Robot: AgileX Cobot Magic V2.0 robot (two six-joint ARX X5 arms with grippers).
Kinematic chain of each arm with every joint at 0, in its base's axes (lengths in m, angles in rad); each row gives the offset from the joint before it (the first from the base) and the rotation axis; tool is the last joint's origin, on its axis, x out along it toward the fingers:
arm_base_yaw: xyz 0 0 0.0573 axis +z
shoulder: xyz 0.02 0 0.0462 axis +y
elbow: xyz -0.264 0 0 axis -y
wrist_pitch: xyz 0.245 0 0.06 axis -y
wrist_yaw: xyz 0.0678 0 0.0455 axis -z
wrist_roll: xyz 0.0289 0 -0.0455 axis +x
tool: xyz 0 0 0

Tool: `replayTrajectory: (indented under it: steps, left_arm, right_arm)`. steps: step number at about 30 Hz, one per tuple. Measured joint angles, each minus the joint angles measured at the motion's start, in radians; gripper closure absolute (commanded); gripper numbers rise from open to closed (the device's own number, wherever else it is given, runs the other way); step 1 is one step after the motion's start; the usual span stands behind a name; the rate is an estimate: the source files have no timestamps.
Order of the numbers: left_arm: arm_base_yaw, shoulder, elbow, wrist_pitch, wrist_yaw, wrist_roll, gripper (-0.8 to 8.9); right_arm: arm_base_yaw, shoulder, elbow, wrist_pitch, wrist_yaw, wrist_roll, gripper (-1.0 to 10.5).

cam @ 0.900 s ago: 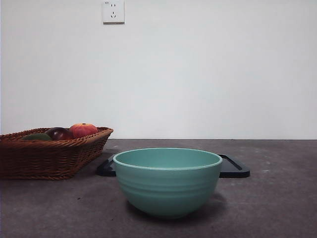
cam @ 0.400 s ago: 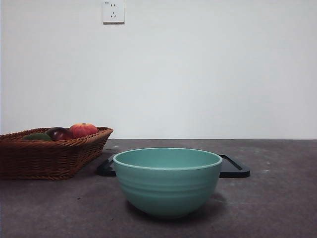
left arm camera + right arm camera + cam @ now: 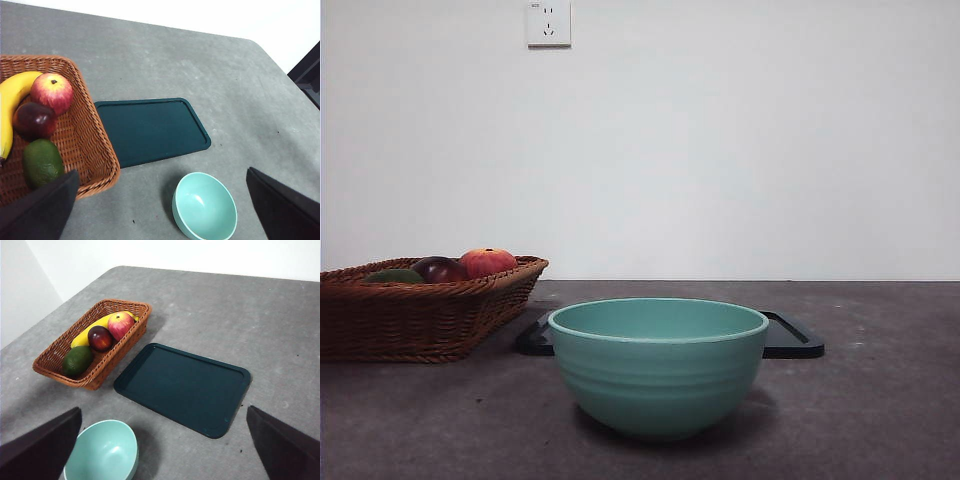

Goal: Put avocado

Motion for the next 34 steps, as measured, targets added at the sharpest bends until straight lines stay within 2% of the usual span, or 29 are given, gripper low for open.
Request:
replayTrajectory:
  steps: [8, 14, 19, 24, 34]
  left_arm:
    - [0.0, 0.011, 0.0, 0.006, 0.0, 0.001, 2.21]
    - [0.0, 0.097, 0.0, 0.014, 0.0, 0.001, 2.3]
    - [0.0, 0.248, 0.002, 0.027, -0.04, -0.009, 2.81]
    - [0.0, 0.404, 0.002, 0.028, -0.06, -0.02, 2.84]
    - [0.0, 0.743, 0.099, 0.028, -0.224, -0.006, 2.84]
  right_arm:
    - [0.0, 0.0, 0.0, 0.0, 0.0, 0.0, 3.8]
    - [0.0, 0.0, 0.0, 0.0, -0.001, 0.0, 3.8]
    - [0.0, 0.0, 0.0, 0.0, -0.001, 0.0, 3.8]
    - [0.0, 0.0, 0.0, 0.0, -0.001, 0.0, 3.8]
    - [0.0, 0.0, 0.0, -0.002, -0.001, 0.0, 3.8]
